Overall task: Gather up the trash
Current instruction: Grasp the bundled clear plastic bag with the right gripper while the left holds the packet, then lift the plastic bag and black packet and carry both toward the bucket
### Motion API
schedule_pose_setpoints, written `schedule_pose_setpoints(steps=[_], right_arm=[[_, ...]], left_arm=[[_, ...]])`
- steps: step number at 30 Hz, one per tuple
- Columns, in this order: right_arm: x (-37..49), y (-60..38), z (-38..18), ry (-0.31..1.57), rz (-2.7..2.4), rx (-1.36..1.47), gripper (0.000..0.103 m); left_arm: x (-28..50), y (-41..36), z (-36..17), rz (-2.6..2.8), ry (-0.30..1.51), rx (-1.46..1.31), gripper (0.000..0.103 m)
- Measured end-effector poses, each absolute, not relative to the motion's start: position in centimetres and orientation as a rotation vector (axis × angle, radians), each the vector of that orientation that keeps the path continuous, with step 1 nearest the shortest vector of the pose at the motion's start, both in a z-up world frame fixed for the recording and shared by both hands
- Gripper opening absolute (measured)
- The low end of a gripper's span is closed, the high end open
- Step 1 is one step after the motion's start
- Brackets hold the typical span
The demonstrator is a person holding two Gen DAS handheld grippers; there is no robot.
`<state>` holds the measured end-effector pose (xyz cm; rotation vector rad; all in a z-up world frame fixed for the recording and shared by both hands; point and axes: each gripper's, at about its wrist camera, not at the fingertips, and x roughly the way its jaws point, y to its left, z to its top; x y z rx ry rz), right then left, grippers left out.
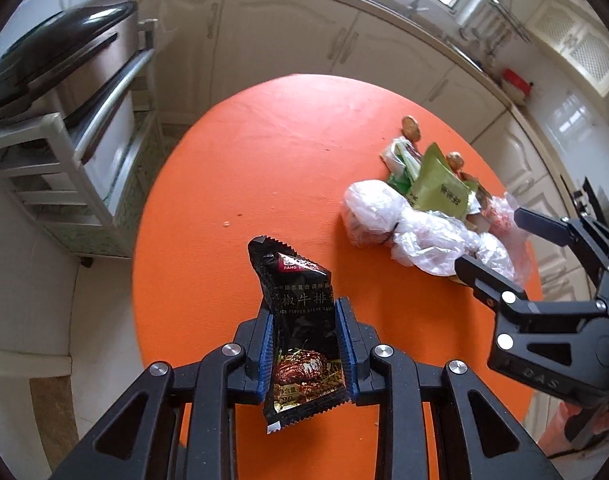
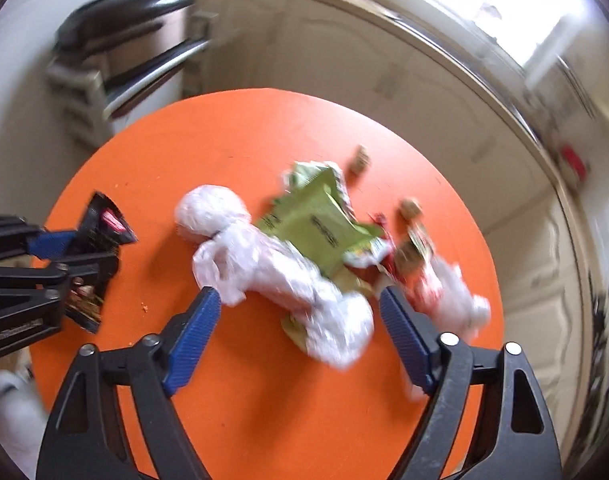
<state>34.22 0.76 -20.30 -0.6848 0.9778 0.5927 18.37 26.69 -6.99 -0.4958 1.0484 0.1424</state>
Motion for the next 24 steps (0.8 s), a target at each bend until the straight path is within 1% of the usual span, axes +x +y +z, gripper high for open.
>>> schedule_pose_setpoints(steps=[1, 2, 4, 7, 10, 12, 13, 14, 17, 19, 22, 24], right_arm=[[34.6, 1.6, -20.8, 0.975, 0.618, -0.740, 0.079], [34.9, 2.3, -21.4, 0.979, 0.643, -0.783, 0.072], [35.4, 3.3, -22.6, 0.998, 0.711, -0.871, 0.065], [35.6, 4.1, -24.2, 1.000, 0.783, -0.984, 0.065], [36.0, 4.4, -25.6, 1.015, 0.828, -1.032, 0.065], [36.1, 4.4, -26.1, 1.023, 0.855, -1.024, 0.061], [36.2, 4.3, -26.0, 1.027, 0.872, -1.005, 0.051], [36.2, 4.3, -26.0, 1.043, 0.888, -0.981, 0.046], [35.7, 3.7, -25.8, 1.056, 0.881, -0.940, 0.038], [34.9, 3.5, -25.3, 1.032, 0.881, -0.935, 0.036], [34.1, 2.8, -23.9, 1.013, 0.892, -0.886, 0.035], [34.2, 2.0, -22.9, 1.033, 0.870, -0.817, 0.035]], left_arm=[[17.7, 26.6, -6.9, 0.166, 1.042, -0.515, 0.024], [17.2, 26.5, -6.9, 0.183, 1.038, -0.540, 0.024], [16.5, 26.4, -7.2, 0.218, 1.039, -0.583, 0.024], [16.0, 26.3, -7.8, 0.230, 1.056, -0.629, 0.024], [16.1, 25.7, -8.3, 0.234, 1.072, -0.647, 0.024], [16.2, 25.4, -8.4, 0.237, 1.080, -0.651, 0.024], [16.7, 25.1, -8.5, 0.240, 1.084, -0.650, 0.024], [16.9, 25.0, -8.5, 0.242, 1.082, -0.647, 0.024], [17.6, 24.7, -8.7, 0.233, 1.088, -0.639, 0.024], [18.1, 24.4, -8.6, 0.222, 1.091, -0.626, 0.024], [18.9, 24.0, -8.3, 0.195, 1.092, -0.611, 0.024], [19.3, 23.7, -7.8, 0.180, 1.090, -0.592, 0.023]])
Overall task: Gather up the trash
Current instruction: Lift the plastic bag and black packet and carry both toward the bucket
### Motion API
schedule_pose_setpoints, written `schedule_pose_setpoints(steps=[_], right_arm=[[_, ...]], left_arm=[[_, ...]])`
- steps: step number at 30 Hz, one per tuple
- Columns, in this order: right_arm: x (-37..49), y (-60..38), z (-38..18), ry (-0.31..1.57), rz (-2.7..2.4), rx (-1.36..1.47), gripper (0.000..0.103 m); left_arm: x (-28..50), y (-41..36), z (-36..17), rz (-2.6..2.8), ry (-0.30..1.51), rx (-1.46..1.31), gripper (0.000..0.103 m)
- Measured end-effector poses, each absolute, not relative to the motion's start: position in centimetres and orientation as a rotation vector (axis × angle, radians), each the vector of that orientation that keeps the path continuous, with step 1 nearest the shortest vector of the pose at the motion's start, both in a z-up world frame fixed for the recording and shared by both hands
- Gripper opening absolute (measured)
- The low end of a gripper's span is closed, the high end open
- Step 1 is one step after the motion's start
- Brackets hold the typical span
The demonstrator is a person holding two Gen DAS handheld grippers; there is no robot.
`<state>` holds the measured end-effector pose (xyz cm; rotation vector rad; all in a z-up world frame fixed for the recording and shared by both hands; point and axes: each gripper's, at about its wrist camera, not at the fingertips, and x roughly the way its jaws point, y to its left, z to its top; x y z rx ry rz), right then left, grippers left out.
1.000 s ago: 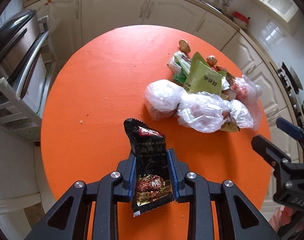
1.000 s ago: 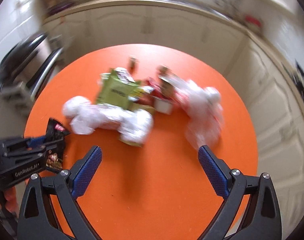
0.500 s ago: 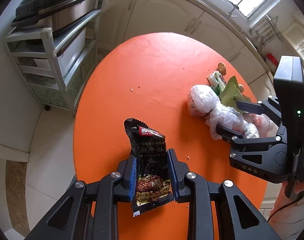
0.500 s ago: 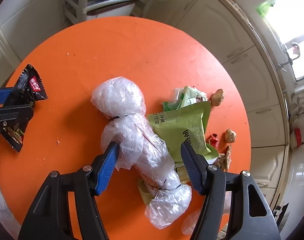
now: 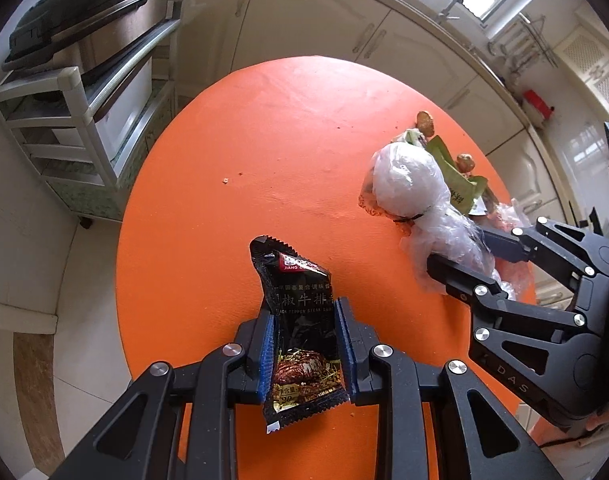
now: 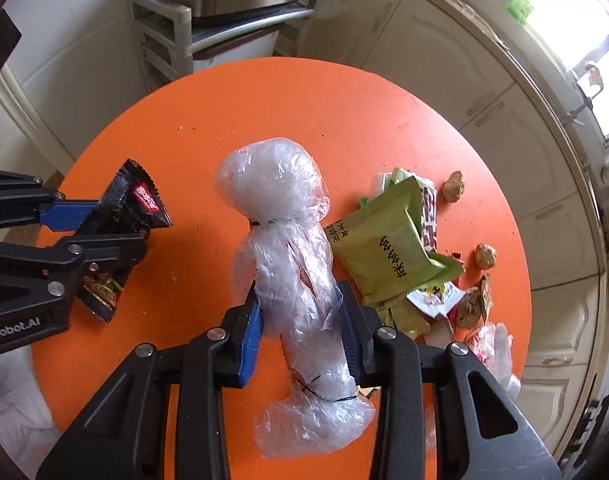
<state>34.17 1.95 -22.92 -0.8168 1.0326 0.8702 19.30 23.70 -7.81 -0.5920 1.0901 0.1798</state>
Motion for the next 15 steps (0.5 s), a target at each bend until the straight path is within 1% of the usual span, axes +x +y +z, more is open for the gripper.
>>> schedule_pose_setpoints(steps=[6, 12, 14, 15], right_arm=[[35.6, -3.1, -20.5, 1.179, 0.756, -0.486, 0.035], [34.7, -11.4, -18.2, 1.177, 0.576, -0.272, 0.035], [33.8, -14.3, -17.8, 1.179, 0.507, -0.232, 0.035], [33.3, -16.0, -17.7, 1.182, 0.468, -0.210, 0.035]], left_arm=[[21.0, 21.1, -4.4, 0.102, 1.042, -0.462, 0.023], [22.8, 14.7, -1.7, -0.065, 1.040, -0.322, 0.022], [23.4, 12.0, -1.1, -0.120, 1.036, -0.260, 0.017], [23.7, 10.3, -0.8, -0.153, 1.038, -0.229, 0.002]])
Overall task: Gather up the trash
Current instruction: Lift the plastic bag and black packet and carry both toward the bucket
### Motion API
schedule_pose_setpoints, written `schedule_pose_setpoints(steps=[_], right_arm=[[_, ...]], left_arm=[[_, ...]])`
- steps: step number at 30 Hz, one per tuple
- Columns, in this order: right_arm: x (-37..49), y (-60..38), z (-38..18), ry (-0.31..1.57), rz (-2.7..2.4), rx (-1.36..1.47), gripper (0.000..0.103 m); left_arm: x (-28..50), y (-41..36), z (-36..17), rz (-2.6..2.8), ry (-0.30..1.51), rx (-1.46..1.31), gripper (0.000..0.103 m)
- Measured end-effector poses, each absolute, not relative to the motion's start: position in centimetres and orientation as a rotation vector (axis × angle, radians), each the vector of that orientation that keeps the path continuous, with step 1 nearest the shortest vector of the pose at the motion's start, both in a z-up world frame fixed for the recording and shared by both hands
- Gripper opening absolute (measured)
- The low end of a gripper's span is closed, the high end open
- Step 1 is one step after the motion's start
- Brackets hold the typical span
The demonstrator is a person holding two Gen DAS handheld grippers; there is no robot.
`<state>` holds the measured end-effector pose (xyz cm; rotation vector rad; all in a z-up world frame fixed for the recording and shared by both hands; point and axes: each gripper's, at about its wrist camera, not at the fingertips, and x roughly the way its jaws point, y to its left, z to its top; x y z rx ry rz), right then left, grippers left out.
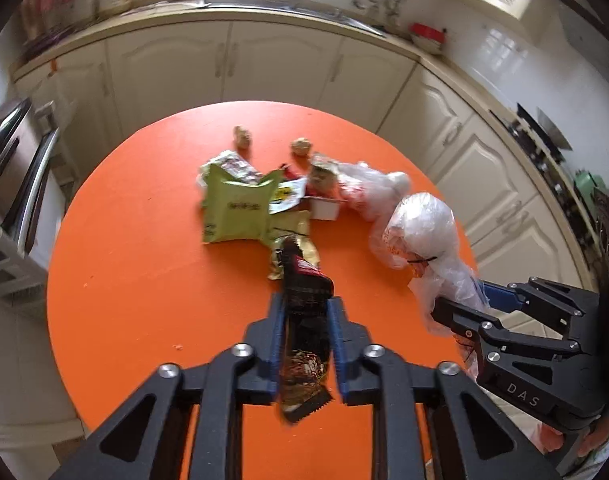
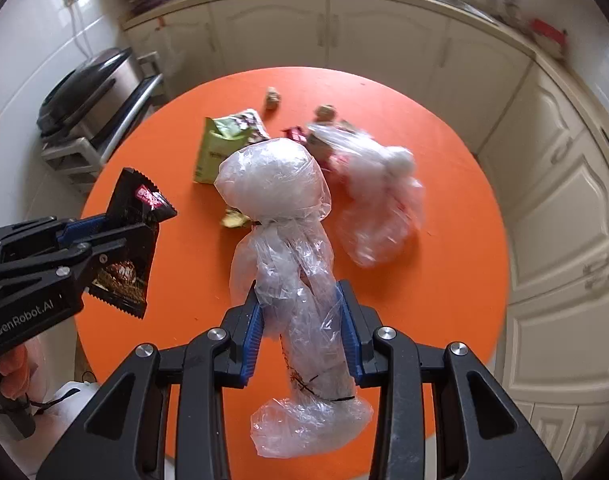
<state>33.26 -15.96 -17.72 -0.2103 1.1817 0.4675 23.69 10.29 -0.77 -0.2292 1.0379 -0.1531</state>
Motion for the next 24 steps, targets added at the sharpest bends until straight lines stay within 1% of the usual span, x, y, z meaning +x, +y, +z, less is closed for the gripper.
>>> schedule_pose_setpoints(steps=[6, 9, 11, 14, 16, 17, 21, 24], right_arm=[[30.5, -25.0, -17.4, 1.196, 0.258, -0.069, 0.035], [29.2, -27.7, -17.4, 1.198, 0.187, -0.013, 0.035], [28.4, -28.5, -17.4, 1.196, 0.178, -0.010, 0.035], [28.1, -28.8, -17.5, 1.197, 0.201, 0.006, 0.035], [28.2, -28.3, -17.8, 1.195, 0.214, 0.004, 0.035], [28.3, -28.0, -18.0, 1.194, 0.222, 0.007, 0.035], [28.9, -26.4, -19.1, 1.211, 0.267, 0.027, 0.035], [29.2, -25.3, -19.9, 1.235, 0.284, 0.025, 0.035]], left_arm=[[25.0, 2.4, -0.2, -0.347, 1.051, -0.122, 0.003], [26.2, 1.4, -0.9, -0.403, 1.082, -0.108, 0.004], [26.0, 1.8, -1.8, -0.392, 1.101, -0.101, 0.008], [26.8, 3.3, -2.9, -0.307, 1.094, -0.087, 0.023], [26.9, 4.2, -4.0, -0.280, 1.116, -0.097, 0.048], [27.2, 4.7, -4.6, -0.273, 1.134, -0.106, 0.050], [27.7, 4.8, -6.5, -0.260, 1.179, -0.093, 0.051], [28.2, 4.2, -7.8, -0.292, 1.215, -0.084, 0.057]])
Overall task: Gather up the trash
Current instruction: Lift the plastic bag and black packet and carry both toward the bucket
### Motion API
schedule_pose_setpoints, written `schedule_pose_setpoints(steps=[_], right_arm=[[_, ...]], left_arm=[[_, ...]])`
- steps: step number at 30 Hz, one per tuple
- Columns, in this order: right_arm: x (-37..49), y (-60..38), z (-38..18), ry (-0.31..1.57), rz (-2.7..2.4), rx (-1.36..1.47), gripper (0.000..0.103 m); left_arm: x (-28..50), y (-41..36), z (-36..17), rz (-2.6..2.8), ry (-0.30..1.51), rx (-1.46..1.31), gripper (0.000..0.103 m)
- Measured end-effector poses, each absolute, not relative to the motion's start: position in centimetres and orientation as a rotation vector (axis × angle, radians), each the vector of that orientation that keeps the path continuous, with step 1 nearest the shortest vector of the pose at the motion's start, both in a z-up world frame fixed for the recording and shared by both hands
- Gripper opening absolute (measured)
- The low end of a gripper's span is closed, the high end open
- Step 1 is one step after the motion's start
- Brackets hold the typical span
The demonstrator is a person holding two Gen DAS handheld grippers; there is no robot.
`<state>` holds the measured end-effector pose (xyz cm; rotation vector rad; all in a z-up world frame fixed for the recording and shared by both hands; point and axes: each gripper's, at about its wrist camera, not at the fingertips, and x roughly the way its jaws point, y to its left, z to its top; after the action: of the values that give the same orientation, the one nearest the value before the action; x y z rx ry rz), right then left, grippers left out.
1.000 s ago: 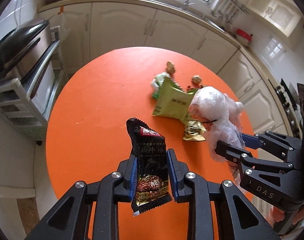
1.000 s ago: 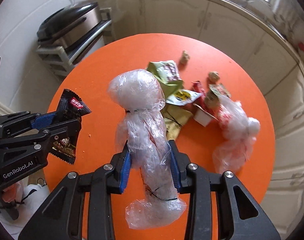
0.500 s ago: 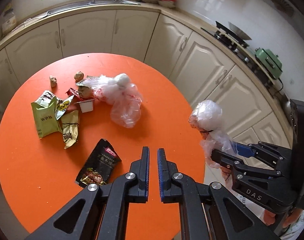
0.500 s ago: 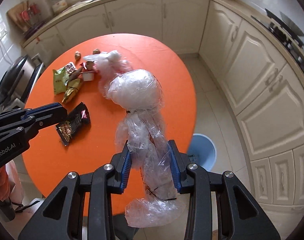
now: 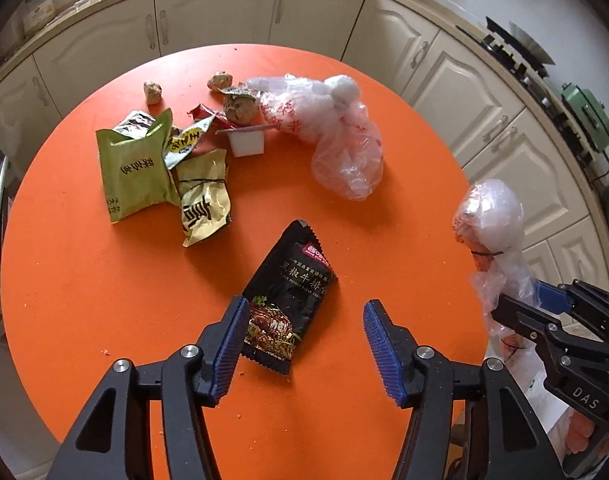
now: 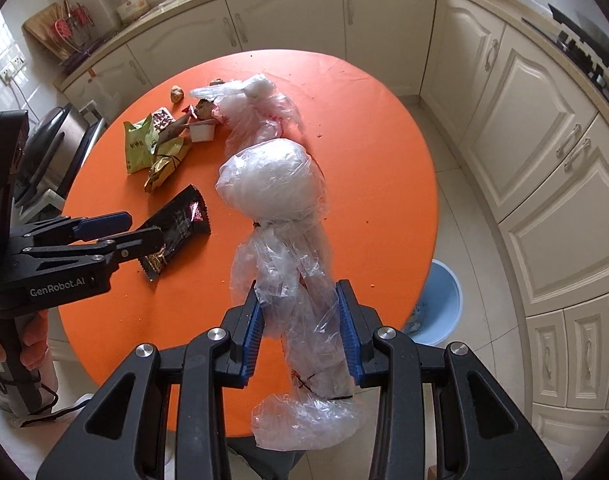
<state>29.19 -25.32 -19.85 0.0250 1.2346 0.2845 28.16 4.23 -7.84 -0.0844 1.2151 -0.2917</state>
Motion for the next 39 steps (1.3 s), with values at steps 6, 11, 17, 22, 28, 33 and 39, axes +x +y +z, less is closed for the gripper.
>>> schedule_pose_setpoints(steps=[6, 11, 17, 22, 28, 33, 39], right_arm=[[29.3, -24.0, -20.8, 1.264, 0.296, 0.011, 0.035], [29.4, -23.5, -20.9, 1.263, 0.290, 0.005, 0.035], [29.5, -23.2, -21.1, 1.271, 0.298, -0.001, 0.035], [29.4, -23.1, -21.2, 1.276, 0.312, 0.002, 0.035], [29.5, -23.3, -21.4, 1.279, 0.309, 0.010, 0.035], [29.3, -23.4, -21.6, 1.284, 0.309, 0.018, 0.035], [29.1, -23.7, -21.5, 1.279, 0.303, 0.032, 0.035]], left_arm=[[30.3, 3.5, -11.4, -0.332, 1.264, -0.050, 0.057], [31.5, 3.6, -12.6, -0.353, 1.268, -0.077, 0.055], [32.9, 4.1, -12.8, -0.275, 1.241, -0.017, 0.063], [32.8, 4.0, -13.7, -0.291, 1.240, 0.008, 0.064], [31.7, 2.8, -14.1, -0.258, 1.193, 0.101, 0.044], [31.4, 3.1, -13.9, -0.283, 1.206, 0.054, 0.020], [31.2, 2.6, -13.8, -0.300, 1.218, 0.033, 0.013]])
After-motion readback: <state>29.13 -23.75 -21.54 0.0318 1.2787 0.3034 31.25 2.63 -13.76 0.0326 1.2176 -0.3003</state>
